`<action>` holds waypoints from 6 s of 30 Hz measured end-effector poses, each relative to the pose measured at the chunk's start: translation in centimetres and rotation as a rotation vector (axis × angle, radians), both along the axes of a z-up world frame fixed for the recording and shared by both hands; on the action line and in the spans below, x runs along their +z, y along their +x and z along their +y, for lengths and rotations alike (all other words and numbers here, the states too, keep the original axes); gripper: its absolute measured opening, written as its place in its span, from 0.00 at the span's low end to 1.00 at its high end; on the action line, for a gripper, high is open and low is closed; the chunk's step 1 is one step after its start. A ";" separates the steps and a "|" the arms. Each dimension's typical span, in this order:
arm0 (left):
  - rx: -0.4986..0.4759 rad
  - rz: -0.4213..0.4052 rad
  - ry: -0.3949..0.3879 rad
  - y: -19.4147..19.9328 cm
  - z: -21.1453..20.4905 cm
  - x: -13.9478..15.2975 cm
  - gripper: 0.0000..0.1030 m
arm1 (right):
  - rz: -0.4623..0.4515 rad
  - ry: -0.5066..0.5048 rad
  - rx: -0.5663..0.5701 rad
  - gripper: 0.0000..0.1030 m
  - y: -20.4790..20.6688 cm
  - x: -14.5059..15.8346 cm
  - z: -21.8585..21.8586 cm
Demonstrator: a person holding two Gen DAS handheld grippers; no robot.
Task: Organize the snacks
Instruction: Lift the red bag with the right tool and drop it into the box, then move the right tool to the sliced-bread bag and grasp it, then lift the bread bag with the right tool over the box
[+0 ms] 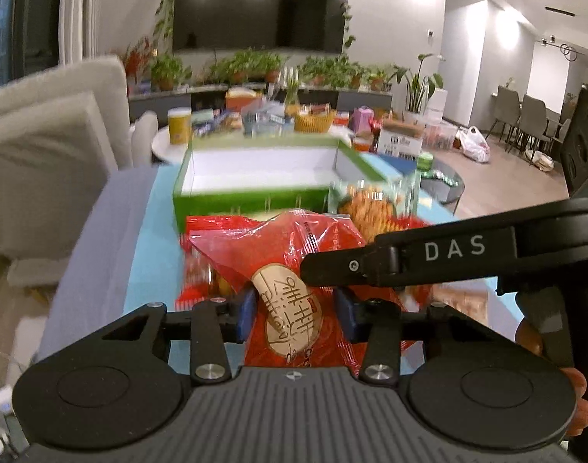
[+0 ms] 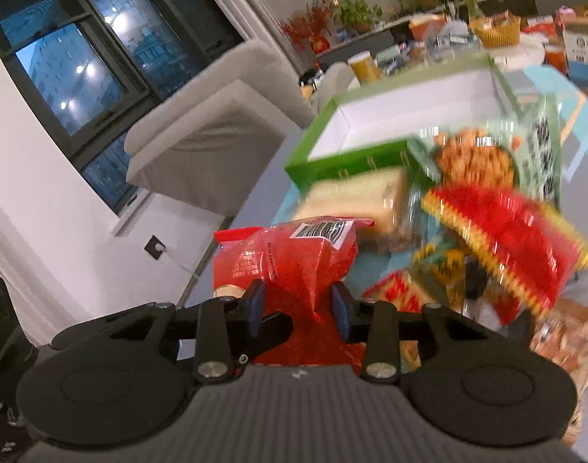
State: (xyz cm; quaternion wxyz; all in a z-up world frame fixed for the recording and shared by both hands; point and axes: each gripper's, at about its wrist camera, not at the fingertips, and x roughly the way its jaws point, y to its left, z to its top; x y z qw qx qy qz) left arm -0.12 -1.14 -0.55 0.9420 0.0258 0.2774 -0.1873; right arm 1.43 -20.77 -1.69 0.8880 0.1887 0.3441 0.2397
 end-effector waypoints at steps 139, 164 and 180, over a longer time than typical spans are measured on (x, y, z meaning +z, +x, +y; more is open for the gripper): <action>0.044 0.069 -0.009 10.4 0.1 -3.1 0.49 | 0.169 -0.129 -0.203 0.42 8.3 -2.3 0.9; 0.023 -0.167 -0.018 6.5 -1.1 5.5 0.49 | -0.052 -0.103 -0.226 0.42 4.9 6.0 -0.1; -0.001 -0.259 0.024 8.8 -4.2 7.6 0.49 | -0.117 -0.138 -0.269 0.42 6.4 7.5 -1.7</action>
